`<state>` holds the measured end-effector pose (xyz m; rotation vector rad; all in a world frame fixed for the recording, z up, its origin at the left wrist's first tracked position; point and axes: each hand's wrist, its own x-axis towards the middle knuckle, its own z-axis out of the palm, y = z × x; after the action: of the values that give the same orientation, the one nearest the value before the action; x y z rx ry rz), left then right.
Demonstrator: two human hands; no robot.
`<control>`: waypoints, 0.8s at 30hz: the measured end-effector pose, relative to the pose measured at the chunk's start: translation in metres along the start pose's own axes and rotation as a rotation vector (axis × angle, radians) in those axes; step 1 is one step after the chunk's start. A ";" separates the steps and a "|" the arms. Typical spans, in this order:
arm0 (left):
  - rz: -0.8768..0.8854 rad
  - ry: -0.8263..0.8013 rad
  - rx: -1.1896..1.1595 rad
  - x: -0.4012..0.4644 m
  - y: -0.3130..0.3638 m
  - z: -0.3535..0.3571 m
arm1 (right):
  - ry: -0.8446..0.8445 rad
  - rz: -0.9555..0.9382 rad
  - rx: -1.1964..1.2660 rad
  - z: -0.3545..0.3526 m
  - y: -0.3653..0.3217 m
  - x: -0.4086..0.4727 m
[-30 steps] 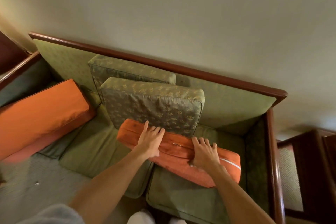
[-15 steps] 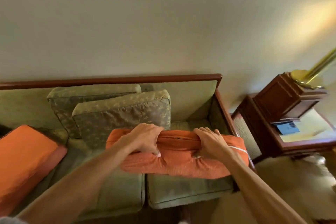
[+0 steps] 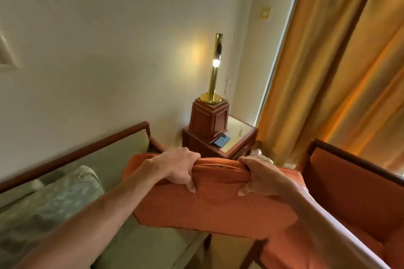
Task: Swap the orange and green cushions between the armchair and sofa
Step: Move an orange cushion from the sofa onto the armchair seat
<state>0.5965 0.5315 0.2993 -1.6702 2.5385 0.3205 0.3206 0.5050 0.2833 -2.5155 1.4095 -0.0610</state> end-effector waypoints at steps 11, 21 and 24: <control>0.391 -0.009 -0.015 0.185 0.238 -0.017 | 0.208 0.332 0.008 -0.055 0.230 -0.177; 0.532 -0.065 -0.037 0.335 0.379 0.008 | 0.261 0.502 -0.045 -0.074 0.381 -0.257; 0.578 -0.072 -0.003 0.376 0.403 0.013 | 0.256 0.546 -0.044 -0.071 0.421 -0.256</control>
<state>0.0770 0.3505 0.2681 -0.8669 2.9075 0.4086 -0.1772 0.4978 0.2721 -2.1211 2.1698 -0.2560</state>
